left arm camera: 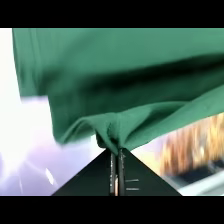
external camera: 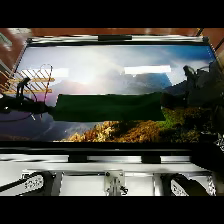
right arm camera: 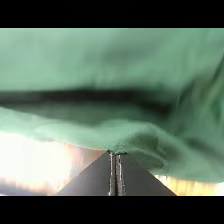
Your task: Fold the shirts.
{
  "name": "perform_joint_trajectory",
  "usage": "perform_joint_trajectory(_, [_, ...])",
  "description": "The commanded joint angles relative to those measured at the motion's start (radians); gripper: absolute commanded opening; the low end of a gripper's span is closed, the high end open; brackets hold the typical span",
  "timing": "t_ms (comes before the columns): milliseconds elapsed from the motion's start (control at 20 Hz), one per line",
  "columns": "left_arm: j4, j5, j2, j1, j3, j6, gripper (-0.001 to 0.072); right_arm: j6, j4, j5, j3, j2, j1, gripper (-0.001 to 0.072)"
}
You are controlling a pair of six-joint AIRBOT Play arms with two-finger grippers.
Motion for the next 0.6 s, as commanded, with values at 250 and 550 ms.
perform_joint_trajectory(250, [-0.018,0.104,-0.323,-0.080,0.257,-0.187,0.0035,0.003,-0.005,0.164,0.204,-0.396,0.000,0.0061])
perform_joint_trajectory(550, [-0.018,0.100,-0.404,-0.125,0.260,-0.235,0.0647,0.023,-0.003,0.158,0.207,-0.501,-0.002,0.0470])
